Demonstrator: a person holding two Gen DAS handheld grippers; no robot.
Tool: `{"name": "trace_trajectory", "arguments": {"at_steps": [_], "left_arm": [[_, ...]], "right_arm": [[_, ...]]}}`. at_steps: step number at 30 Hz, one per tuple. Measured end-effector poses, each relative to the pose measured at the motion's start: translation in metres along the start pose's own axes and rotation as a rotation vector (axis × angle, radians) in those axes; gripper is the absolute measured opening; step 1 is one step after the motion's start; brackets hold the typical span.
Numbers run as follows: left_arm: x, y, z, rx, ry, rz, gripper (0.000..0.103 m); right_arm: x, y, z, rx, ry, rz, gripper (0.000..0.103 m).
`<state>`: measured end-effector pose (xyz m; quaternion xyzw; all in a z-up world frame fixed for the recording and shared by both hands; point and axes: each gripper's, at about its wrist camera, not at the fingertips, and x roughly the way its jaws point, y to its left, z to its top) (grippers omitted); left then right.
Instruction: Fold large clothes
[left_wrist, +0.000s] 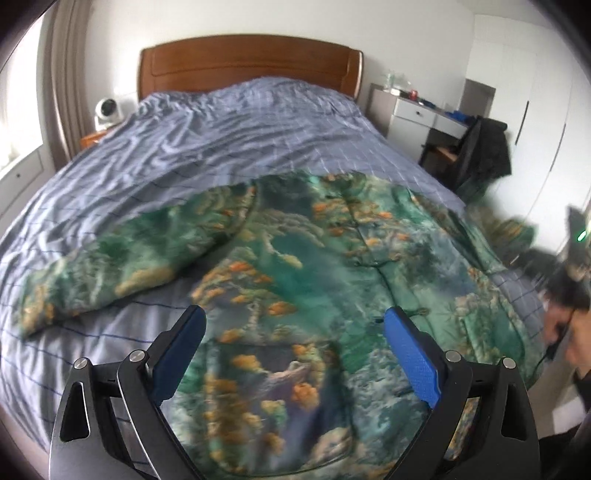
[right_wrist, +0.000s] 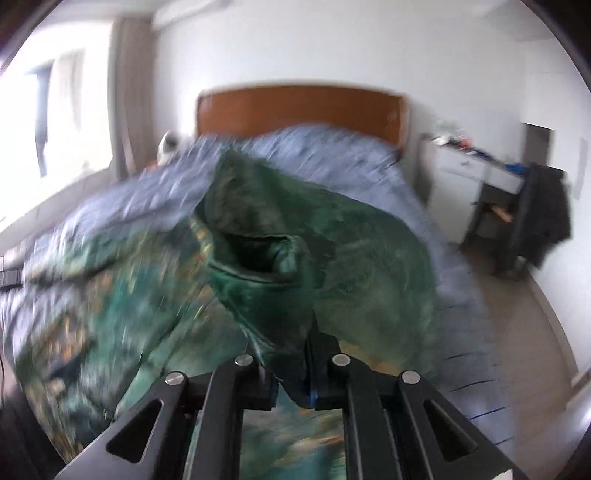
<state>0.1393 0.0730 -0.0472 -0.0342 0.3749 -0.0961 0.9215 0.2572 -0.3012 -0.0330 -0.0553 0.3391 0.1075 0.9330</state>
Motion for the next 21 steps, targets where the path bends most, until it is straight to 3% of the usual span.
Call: {"name": "trace_trajectory", "arguments": {"at_steps": [3, 5, 6, 7, 11, 14, 17, 19, 21], "left_arm": [[0.013, -0.002, -0.003, -0.025, 0.042, -0.040, 0.097], [0.021, -0.004, -0.005, -0.042, 0.070, -0.067, 0.097], [0.026, -0.005, -0.006, -0.049, 0.088, -0.081, 0.097], [0.030, -0.007, -0.006, -0.050, 0.103, -0.093, 0.097], [0.045, -0.019, -0.006, -0.048, 0.163, -0.185, 0.097], [0.067, -0.041, 0.004, -0.044, 0.246, -0.366, 0.097], [0.098, -0.075, 0.017, -0.005, 0.323, -0.519, 0.097], [0.124, -0.093, 0.024, 0.010, 0.377, -0.556, 0.097], [0.157, -0.107, 0.028, -0.010, 0.445, -0.537, 0.097]], "right_arm": [[0.043, 0.032, -0.017, -0.021, 0.128, 0.055, 0.015], [0.057, 0.052, -0.030, -0.022, 0.204, 0.112, 0.034], [0.063, 0.058, -0.037, -0.017, 0.234, 0.146, 0.056], [0.061, 0.065, -0.046, -0.012, 0.252, 0.175, 0.067], [0.030, 0.075, -0.071, -0.032, 0.284, 0.253, 0.070], [-0.024, 0.066, -0.096, -0.030, 0.267, 0.280, 0.070], [-0.067, 0.055, -0.113, -0.009, 0.227, 0.240, 0.070], [-0.084, 0.046, -0.113, 0.015, 0.196, 0.209, 0.070], [-0.094, 0.038, -0.110, 0.058, 0.161, 0.197, 0.070]]}}
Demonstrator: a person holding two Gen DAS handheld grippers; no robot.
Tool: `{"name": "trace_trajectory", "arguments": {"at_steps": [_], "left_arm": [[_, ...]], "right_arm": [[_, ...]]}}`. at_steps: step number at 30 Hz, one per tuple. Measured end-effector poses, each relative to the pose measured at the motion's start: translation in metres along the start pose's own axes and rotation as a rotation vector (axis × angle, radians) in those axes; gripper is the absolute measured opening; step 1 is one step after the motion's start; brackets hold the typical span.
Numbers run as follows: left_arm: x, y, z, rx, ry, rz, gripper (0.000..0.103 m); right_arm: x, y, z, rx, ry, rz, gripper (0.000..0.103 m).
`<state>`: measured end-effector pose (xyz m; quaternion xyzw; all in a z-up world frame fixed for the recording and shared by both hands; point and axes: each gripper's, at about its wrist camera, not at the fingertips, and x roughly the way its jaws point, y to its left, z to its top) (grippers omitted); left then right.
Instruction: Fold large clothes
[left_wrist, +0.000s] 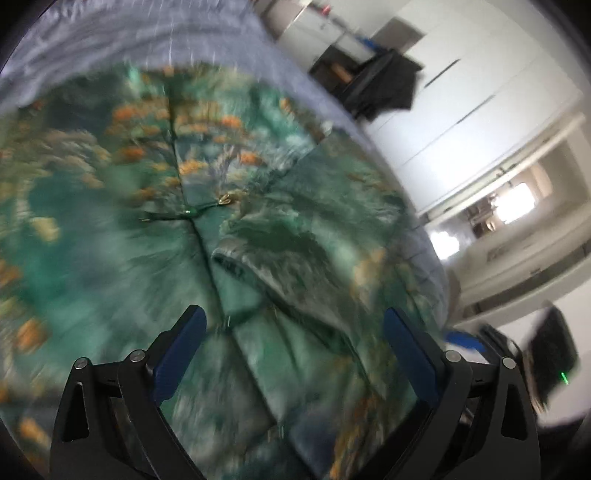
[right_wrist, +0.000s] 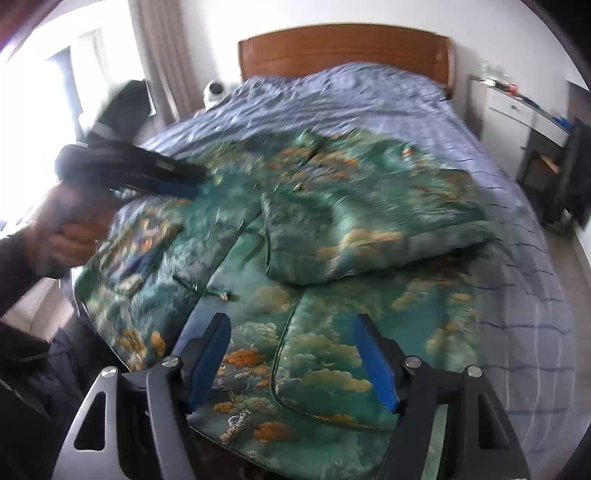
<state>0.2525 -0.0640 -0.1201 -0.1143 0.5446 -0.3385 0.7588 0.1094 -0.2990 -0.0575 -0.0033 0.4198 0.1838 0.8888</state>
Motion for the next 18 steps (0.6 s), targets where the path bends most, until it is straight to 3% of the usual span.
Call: {"name": "trace_trajectory", "arguments": {"at_steps": [3, 6, 9, 11, 14, 18], "left_arm": [[0.029, 0.006, 0.014, -0.063, 0.045, 0.033, 0.097], [0.042, 0.002, 0.018, -0.053, 0.065, 0.059, 0.096], [0.051, -0.002, 0.018, -0.039, 0.085, 0.124, 0.073], [0.052, -0.004, 0.016, -0.031, 0.082, 0.175, 0.047], [0.053, -0.006, 0.018, -0.026, 0.084, 0.217, 0.030], [0.043, -0.014, 0.022, -0.012, 0.089, 0.264, 0.020]], "right_arm": [[-0.012, -0.003, 0.002, 0.041, -0.053, 0.011, 0.070], [-0.022, 0.002, 0.003, 0.038, -0.094, 0.017, 0.070], [-0.021, 0.006, 0.001, 0.031, -0.103, 0.036, 0.070], [-0.017, 0.008, 0.000, 0.026, -0.093, 0.034, 0.070], [-0.015, 0.008, -0.002, 0.023, -0.091, 0.024, 0.070], [-0.016, 0.005, -0.003, 0.033, -0.086, 0.023, 0.070]]}}
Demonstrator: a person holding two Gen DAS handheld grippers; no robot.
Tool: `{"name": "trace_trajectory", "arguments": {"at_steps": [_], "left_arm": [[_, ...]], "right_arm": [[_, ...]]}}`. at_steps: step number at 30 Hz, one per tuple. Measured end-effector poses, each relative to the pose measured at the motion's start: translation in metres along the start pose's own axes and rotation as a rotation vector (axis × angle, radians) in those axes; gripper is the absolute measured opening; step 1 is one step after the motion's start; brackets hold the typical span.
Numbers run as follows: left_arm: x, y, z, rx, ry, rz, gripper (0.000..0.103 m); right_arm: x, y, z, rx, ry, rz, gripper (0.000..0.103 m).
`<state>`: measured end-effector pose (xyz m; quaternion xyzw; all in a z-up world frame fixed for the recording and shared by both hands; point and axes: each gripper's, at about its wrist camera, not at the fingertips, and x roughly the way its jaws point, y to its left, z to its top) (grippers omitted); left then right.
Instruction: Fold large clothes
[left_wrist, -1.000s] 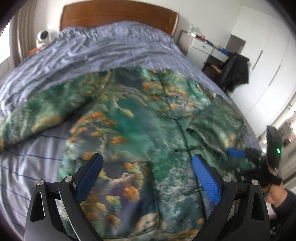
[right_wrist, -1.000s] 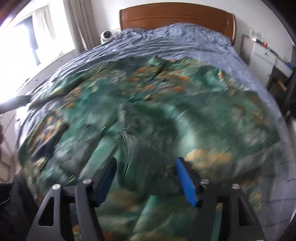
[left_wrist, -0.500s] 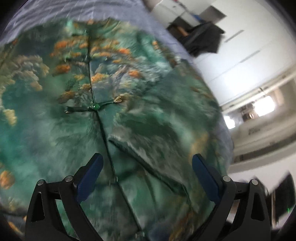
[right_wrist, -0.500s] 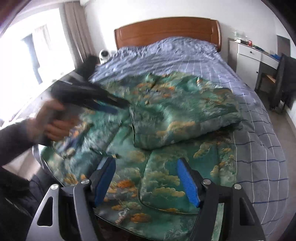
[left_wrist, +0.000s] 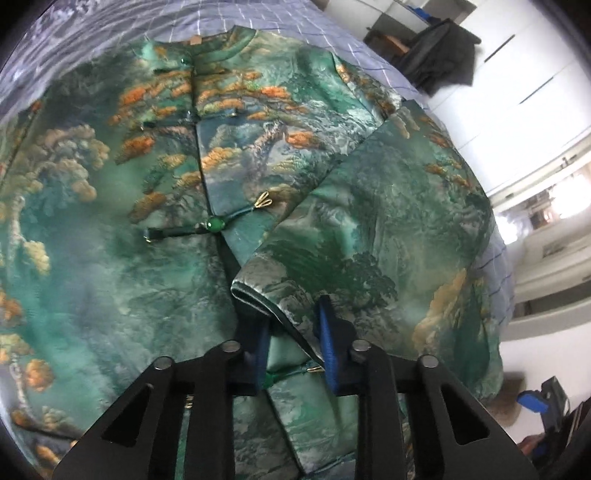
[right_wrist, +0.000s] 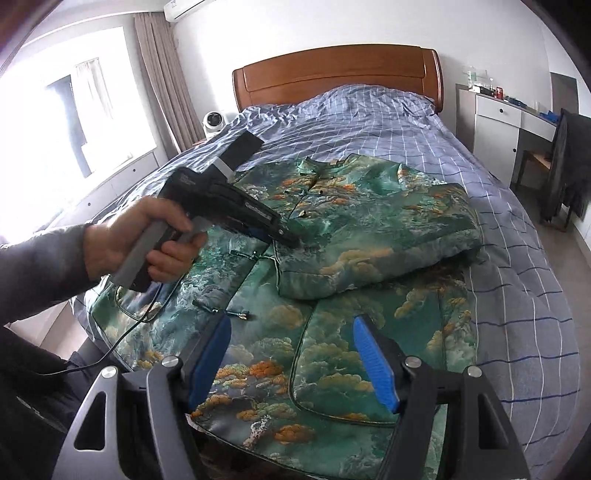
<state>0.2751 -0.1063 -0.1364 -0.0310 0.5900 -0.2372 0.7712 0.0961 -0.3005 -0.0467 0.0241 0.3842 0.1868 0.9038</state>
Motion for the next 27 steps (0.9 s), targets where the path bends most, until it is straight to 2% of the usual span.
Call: {"name": "trace_trajectory", "arguments": {"at_steps": [3, 7, 8, 11, 13, 16, 20, 24, 27], "left_arm": [[-0.008, -0.011, 0.002, 0.031, -0.014, 0.061, 0.015], [-0.033, -0.022, 0.002, 0.073, -0.040, 0.093, 0.013], [-0.037, -0.021, 0.003, 0.080, -0.038, 0.095, 0.009], [-0.044, -0.025, 0.007, 0.104, -0.018, 0.097, 0.009], [-0.050, -0.026, 0.008, 0.109, -0.044, 0.076, 0.006], [-0.065, -0.017, 0.023, 0.100, -0.109, 0.050, 0.005], [-0.085, 0.007, 0.057, 0.068, -0.186, 0.073, 0.005], [-0.081, 0.036, 0.081, 0.033, -0.197, 0.107, 0.005], [-0.058, 0.056, 0.088, 0.013, -0.151, 0.126, 0.005]], "right_arm": [[0.000, -0.003, -0.002, 0.009, 0.006, -0.010, 0.070], [-0.004, -0.010, -0.003, 0.028, 0.004, -0.019, 0.070], [-0.006, -0.010, -0.003, 0.030, 0.001, -0.021, 0.070], [-0.011, -0.014, -0.002, 0.032, -0.008, -0.029, 0.070], [-0.012, -0.018, -0.001, 0.040, -0.010, -0.034, 0.070], [-0.012, -0.022, 0.000, 0.054, -0.012, -0.039, 0.070], [-0.019, -0.026, 0.004, 0.057, -0.023, -0.048, 0.070], [-0.026, -0.028, 0.012, 0.027, -0.044, -0.079, 0.070], [-0.023, -0.039, 0.021, 0.012, -0.044, -0.115, 0.070]]}}
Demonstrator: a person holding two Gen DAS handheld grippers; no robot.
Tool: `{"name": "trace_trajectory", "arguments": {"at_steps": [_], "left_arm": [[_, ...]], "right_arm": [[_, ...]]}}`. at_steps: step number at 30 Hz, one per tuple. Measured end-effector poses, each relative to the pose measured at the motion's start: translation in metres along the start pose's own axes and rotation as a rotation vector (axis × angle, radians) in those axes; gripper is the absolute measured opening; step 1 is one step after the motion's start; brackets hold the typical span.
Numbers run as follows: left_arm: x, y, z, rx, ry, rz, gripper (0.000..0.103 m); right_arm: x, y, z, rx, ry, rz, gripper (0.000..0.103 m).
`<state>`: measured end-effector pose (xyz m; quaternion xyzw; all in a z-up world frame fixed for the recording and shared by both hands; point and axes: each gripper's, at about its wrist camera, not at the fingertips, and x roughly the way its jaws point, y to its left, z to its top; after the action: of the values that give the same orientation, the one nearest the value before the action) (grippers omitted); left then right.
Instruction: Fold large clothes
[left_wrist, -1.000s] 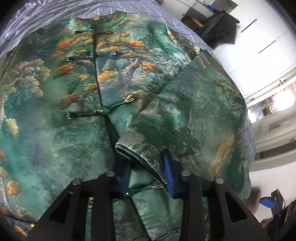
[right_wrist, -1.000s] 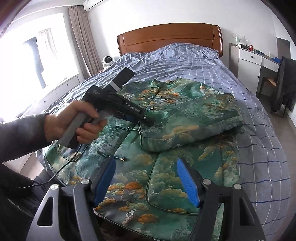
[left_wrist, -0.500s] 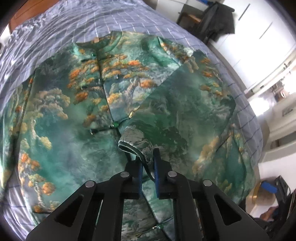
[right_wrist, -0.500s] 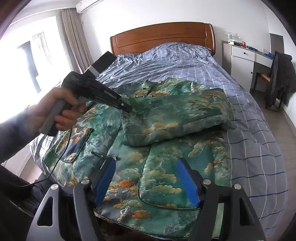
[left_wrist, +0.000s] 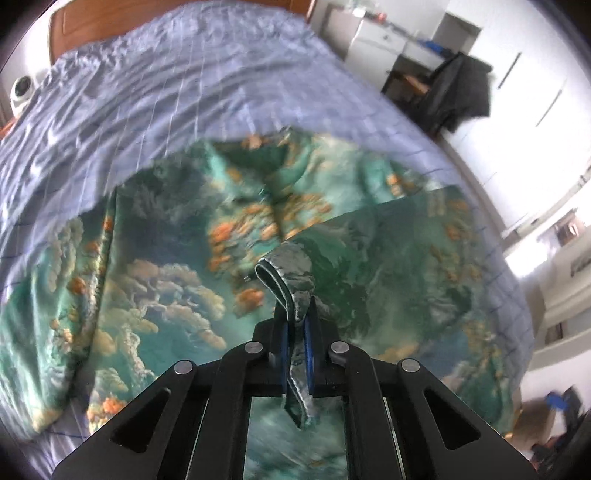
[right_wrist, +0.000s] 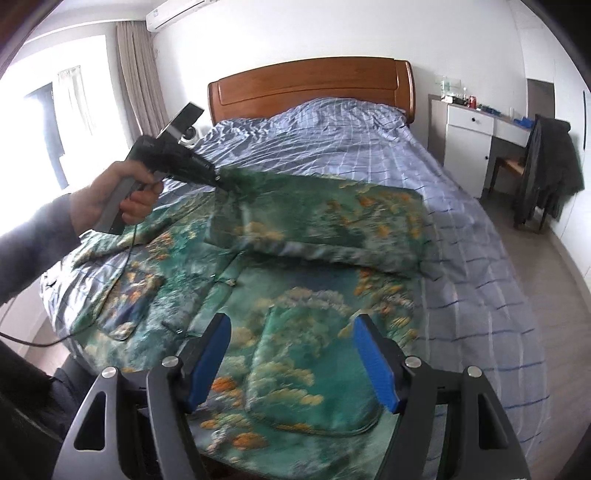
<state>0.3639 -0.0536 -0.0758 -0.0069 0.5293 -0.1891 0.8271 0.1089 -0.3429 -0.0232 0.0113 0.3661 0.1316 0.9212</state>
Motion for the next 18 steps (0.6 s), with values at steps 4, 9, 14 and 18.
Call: {"name": "trace_trajectory", "arguments": {"at_steps": [4, 9, 14, 18], "left_arm": [[0.039, 0.014, -0.008, -0.015, 0.060, 0.017, 0.009], [0.048, 0.022, -0.015, -0.073, 0.059, 0.052, 0.046], [0.031, 0.012, -0.026, -0.044, 0.014, 0.053, 0.060], [0.051, 0.003, -0.032, 0.021, 0.056, 0.143, 0.060]], "right_arm": [[0.026, -0.024, 0.025, -0.039, 0.041, -0.064, 0.070], [0.090, -0.080, 0.072, -0.043, 0.079, -0.103, 0.070], [0.163, -0.122, 0.116, -0.017, 0.100, -0.112, 0.070], [0.236, -0.150, 0.142, 0.105, 0.141, -0.050, 0.070]]}}
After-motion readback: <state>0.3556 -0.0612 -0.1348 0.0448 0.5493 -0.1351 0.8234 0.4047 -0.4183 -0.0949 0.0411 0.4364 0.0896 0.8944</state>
